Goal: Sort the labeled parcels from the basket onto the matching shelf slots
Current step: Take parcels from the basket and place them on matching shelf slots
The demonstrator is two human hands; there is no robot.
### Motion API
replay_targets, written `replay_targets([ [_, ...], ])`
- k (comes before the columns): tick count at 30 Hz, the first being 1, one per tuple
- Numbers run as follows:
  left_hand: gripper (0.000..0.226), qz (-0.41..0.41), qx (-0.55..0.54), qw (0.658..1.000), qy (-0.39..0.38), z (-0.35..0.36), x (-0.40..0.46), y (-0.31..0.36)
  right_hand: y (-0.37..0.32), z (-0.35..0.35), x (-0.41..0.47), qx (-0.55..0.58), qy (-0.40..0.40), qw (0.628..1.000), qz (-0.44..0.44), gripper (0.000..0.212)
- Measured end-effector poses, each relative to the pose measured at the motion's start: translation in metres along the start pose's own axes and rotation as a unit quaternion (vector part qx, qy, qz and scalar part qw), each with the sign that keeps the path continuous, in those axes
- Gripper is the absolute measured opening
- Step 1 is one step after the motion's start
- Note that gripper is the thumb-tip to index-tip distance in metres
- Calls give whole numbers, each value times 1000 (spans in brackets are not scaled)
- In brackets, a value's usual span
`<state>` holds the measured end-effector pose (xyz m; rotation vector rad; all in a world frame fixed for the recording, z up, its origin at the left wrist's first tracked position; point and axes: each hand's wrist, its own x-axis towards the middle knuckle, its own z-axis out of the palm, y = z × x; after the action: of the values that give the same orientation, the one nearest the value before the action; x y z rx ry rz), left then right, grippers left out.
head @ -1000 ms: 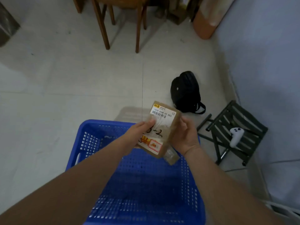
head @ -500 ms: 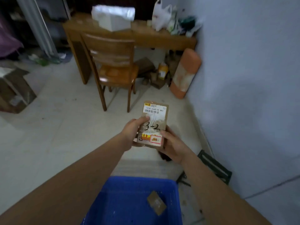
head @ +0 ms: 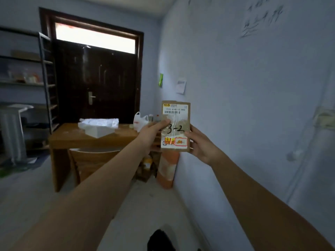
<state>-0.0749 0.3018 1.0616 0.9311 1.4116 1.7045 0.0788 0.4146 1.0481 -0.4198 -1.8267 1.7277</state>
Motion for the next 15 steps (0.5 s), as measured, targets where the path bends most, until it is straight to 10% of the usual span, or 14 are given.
replay_targets([
  [15, 50, 120, 24, 984, -132, 31, -67, 125, -139, 38, -86, -20, 154, 981, -120, 50],
])
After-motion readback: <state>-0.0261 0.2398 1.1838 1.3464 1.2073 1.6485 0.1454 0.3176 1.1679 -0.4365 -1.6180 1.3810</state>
